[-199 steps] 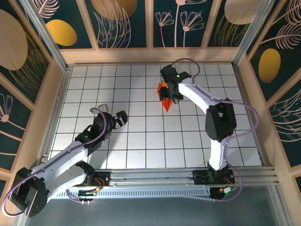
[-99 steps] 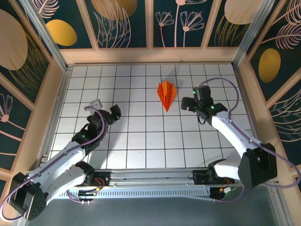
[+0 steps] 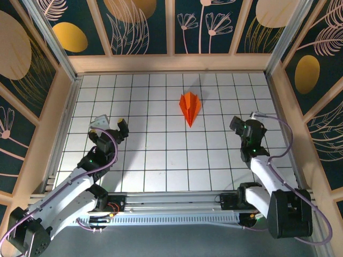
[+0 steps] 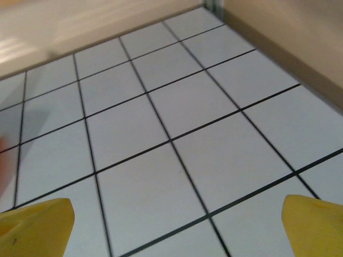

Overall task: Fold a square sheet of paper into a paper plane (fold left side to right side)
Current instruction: Reset both arms

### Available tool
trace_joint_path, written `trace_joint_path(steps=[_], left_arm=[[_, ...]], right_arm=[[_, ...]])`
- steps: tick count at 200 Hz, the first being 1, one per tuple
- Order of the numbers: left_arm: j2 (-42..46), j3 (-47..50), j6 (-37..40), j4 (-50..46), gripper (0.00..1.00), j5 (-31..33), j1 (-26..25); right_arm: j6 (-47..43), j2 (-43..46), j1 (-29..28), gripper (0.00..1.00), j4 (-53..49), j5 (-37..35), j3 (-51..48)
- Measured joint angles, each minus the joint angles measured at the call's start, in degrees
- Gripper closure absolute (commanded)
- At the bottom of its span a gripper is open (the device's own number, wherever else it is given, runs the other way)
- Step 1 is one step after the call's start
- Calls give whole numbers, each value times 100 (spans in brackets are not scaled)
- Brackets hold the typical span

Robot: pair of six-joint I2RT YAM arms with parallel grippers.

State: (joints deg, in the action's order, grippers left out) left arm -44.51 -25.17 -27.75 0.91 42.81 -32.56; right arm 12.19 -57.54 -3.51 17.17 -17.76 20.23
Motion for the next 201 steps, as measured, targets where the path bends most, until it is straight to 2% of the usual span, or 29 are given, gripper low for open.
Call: trace_joint_path(steps=[52,132,177,201], left_arm=[[-219,136,461,352,1,413,0],[-376,140,570,444,1,636,0],[-363,221,581,599,1,708,0],[-229,468,581,704,1,697,57]], right_arm=[[-348,-999,129,1,1978,26,-791],[-894,-1893,129,1,4658,612,-1154],[-1115,-3040,127,1,6295,785,-1397],[-1172,-3285,129,1,6544,798,-1478]])
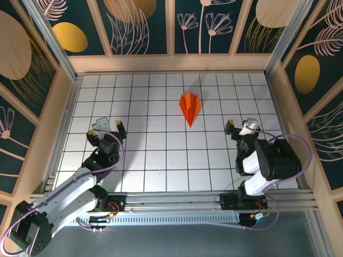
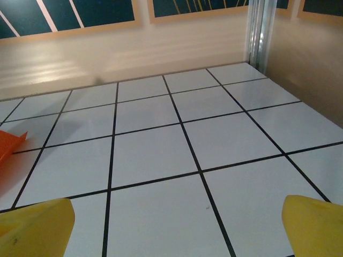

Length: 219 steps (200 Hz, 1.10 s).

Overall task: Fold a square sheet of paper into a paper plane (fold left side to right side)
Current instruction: Reset both arms

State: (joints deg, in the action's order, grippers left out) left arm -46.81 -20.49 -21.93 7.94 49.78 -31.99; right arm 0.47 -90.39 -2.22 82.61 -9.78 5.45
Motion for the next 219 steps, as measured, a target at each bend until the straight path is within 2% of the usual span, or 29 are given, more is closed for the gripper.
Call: trace_joint_path(steps=[36,65,113,177,219], left_arm=[[210,223,39,149,1,-190,415],[195,269,212,376,1,-463,955],[-459,382,424,1010,1,-981,1860],[-2011,710,968,2712,1,-1340,2483],[-2573,813,1517,4153,1,-1808,2686]], right_arm=[[138,24,372,1,-339,284,546],[157,24,372,1,-420,350,566],[157,24,363,1,-533,369,566],[157,24,363,1,-553,369,566],[157,24,363,1,-557,369,566]])
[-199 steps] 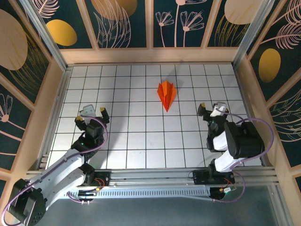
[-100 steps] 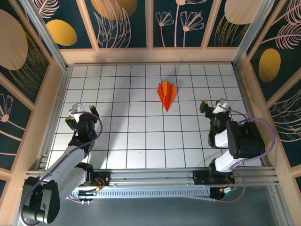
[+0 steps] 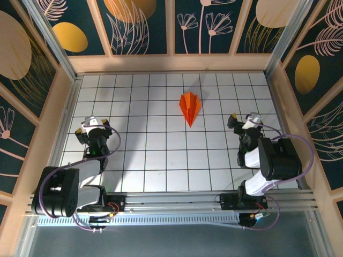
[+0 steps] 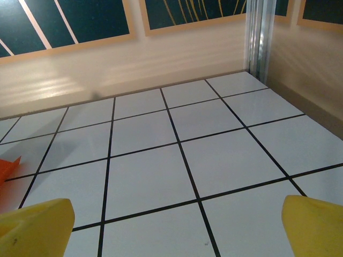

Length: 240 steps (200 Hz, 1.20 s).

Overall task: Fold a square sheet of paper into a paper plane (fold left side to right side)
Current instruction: Reset both arms

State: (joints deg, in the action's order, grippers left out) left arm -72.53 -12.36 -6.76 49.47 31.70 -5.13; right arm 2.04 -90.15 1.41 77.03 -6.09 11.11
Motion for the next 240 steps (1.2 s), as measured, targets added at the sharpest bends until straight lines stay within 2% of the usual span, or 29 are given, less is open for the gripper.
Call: trace_joint_path(steps=[34,74,116,162,198,221,240], left_arm=[[-315,11,249,798,1,-409,219],[-275,254,505,1425,1,-752,251],[-264,319,595,1545,1,-1038,321],[-227,369,411,1777,1,-1794,326],[-734,367,352,2175,1,-1989,326],[-1353,452,350,2841,1,-2044,326],[-1432,474,348,2833,1,-2057,328]], right_arm=[[0,0,0,1,-15,0,0],[0,0,0,1,-15,0,0],[-2,0,0,1,-15,0,0],[-2,0,0,1,-15,0,0],[0,0,0,1,-15,0,0],[-2,0,0,1,-15,0,0],[-2,0,0,1,-17,15,0]])
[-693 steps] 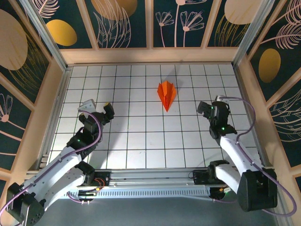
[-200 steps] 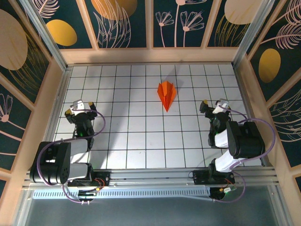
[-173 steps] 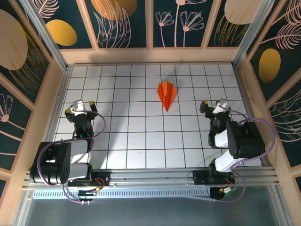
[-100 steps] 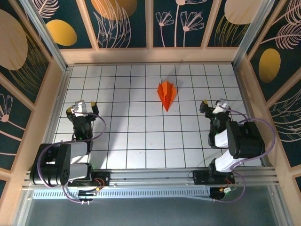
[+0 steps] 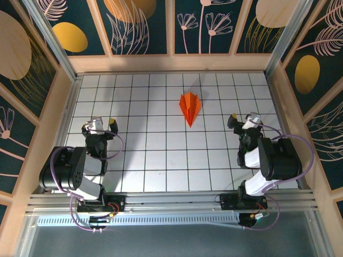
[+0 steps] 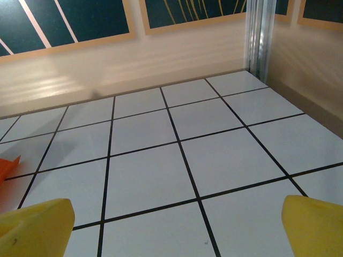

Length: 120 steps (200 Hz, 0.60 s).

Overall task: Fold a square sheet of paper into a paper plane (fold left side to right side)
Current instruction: Reset both arms

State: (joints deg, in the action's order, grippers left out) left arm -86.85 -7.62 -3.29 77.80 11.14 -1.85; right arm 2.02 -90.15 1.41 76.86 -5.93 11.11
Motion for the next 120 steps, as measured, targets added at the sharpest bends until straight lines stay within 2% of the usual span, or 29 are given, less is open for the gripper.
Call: trace_joint_path(steps=[38,120], left_arm=[[-20,-494,-103,-269,1,175,4],[-22,-505,-131,-382,1,284,4]], right_arm=[[-22,0,0,1,-101,286,28],[-22,0,0,1,-129,446,52]])
